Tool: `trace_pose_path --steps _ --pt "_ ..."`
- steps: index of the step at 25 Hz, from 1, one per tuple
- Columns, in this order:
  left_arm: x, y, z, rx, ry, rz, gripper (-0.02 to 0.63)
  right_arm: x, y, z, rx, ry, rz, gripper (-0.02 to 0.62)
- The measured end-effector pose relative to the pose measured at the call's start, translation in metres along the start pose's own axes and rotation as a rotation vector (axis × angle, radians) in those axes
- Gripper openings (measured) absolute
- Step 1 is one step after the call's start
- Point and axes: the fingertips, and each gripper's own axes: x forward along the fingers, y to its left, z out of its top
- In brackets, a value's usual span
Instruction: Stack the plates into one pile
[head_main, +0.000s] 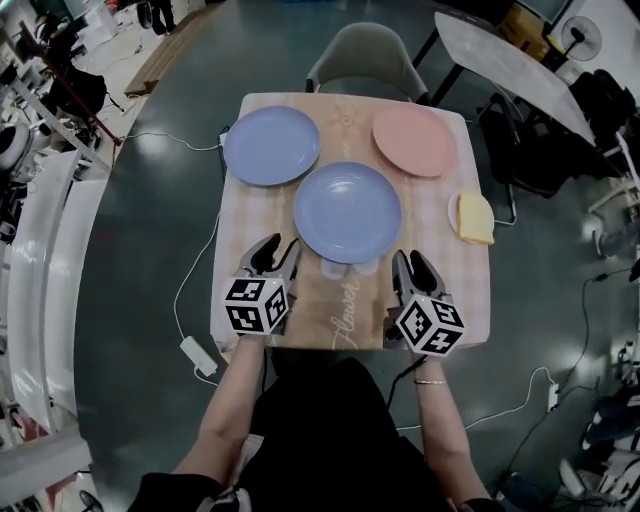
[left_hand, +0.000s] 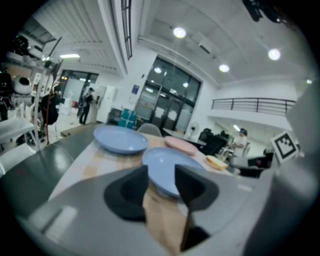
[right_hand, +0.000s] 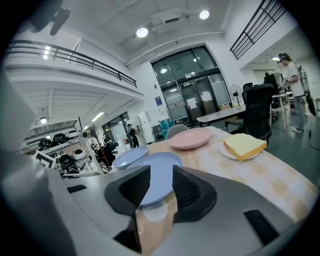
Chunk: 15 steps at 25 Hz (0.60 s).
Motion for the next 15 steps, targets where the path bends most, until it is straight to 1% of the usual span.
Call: trace_pose_path --steps 5,15 --pt "0.018 0.005 -0.002 -0.007 0.029 0.004 0.170 0.018 -0.008 0.000 -0.001 0.029 -0.017 0.120" --pt "0.056 0.022 -0.005 -0.044 0.088 0.053 0.170 0.067 -0.030 -0.004 -0.025 0.114 -0.029 0.123"
